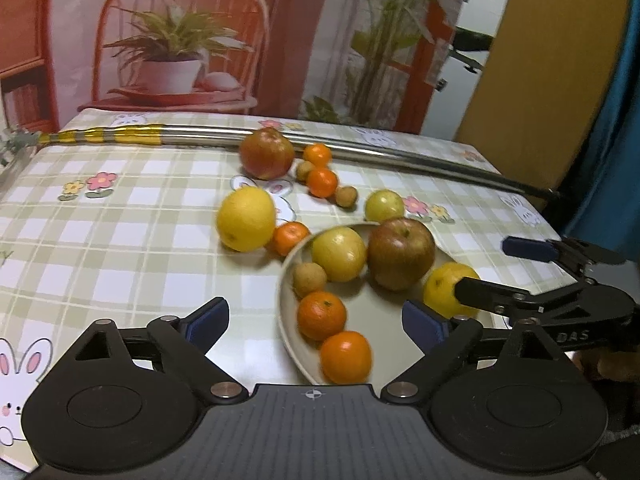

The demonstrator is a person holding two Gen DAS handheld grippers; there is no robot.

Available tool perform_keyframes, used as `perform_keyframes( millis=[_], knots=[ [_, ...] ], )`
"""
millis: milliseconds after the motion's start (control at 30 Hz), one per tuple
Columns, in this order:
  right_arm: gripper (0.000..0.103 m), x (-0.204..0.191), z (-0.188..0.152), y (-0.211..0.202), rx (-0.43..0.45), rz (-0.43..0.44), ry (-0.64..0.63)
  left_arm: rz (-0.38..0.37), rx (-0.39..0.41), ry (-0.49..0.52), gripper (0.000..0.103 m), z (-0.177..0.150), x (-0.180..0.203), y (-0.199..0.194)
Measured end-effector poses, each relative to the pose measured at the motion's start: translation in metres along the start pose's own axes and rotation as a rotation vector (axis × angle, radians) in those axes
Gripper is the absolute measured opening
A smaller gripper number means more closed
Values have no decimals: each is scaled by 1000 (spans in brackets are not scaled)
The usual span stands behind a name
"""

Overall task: Organize fruits
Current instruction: 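Lower the orange onto the plate and open the left tool while the right tool releases the grapefruit, then lift both open tools back toward the remaining fruit pile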

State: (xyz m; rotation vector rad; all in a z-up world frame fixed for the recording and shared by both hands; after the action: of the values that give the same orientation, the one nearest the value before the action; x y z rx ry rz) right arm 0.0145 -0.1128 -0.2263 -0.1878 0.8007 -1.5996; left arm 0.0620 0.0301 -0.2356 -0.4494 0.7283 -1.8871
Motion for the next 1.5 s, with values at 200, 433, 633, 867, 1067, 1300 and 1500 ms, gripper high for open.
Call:
perform_keyframes(
  millis=[200,433,633,867,1067,1300,1500],
  knots=[
    [103,8,12,-6,18,7,83,80,18,-39,102,9,-13,-6],
    [103,23,35,-7,23,-42,223,184,-19,-46,103,27,-26,-11],
    [103,35,57,-6,68,-107,283,245,-18,-18,103,43,-34,-15],
    [103,58,72,1,87,-89,415,254,-5,11,103,66,-47,-14],
    [103,68,78,2,149,-40,464,204,-60,-17,103,75,-58,4],
    [103,66,85,15,97,-108,353,145,-76,-62,103,81,-68,28],
    [103,70,89,28,31,-153,308,106,-83,-11,103,90,-57,56]
  ],
)
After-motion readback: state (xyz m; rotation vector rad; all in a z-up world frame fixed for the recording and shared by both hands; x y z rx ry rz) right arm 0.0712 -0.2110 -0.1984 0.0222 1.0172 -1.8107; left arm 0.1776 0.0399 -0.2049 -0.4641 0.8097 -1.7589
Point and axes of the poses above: each gripper's, at about its wrist camera, not at the fingertips, and y roughly the way its jaws point, x to its right, z to its top, the point moved 1 cm from there along y, roughly the way its jaws point, and after that the axes turned 15 degrees about y, right-handed, at the moved point
